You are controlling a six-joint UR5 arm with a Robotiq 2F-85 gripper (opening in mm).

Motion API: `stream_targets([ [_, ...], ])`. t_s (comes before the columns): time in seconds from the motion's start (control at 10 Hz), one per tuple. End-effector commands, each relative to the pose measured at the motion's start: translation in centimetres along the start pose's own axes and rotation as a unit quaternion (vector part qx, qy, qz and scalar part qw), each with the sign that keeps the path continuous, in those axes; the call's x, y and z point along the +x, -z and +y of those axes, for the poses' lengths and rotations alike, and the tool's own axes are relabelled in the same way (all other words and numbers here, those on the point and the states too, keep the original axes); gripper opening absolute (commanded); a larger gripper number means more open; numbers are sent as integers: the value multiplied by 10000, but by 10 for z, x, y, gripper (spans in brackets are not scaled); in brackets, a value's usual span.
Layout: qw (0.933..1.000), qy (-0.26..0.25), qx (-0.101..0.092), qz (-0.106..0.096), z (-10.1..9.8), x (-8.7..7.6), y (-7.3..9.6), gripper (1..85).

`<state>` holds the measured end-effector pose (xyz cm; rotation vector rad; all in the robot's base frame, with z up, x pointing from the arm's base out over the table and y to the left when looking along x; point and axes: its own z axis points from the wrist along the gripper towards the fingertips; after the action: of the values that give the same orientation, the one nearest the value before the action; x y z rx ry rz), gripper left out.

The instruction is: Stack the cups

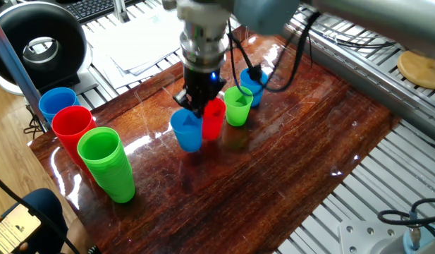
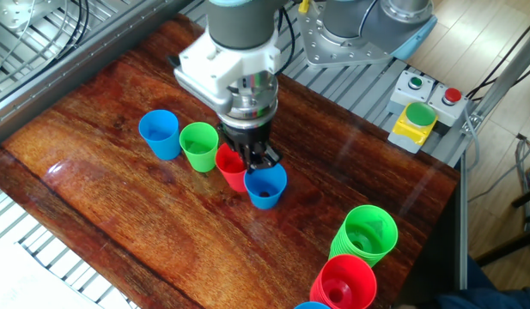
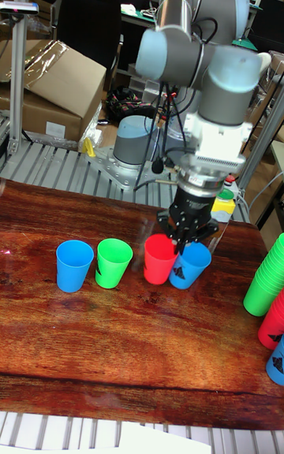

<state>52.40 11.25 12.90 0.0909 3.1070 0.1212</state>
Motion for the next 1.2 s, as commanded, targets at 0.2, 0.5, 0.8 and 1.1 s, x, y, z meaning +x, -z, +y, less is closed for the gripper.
stream_targets([
  [0.2, 9982, 575, 81, 163, -20, -12, 43, 13],
  [0.5, 9924, 1163, 298, 255, -48, -15, 65, 13],
  [0.8, 9825, 1773, 501, 258, -72, -21, 79, 13],
  [1.1, 9796, 1899, 585, 308, -72, -15, 89, 13],
])
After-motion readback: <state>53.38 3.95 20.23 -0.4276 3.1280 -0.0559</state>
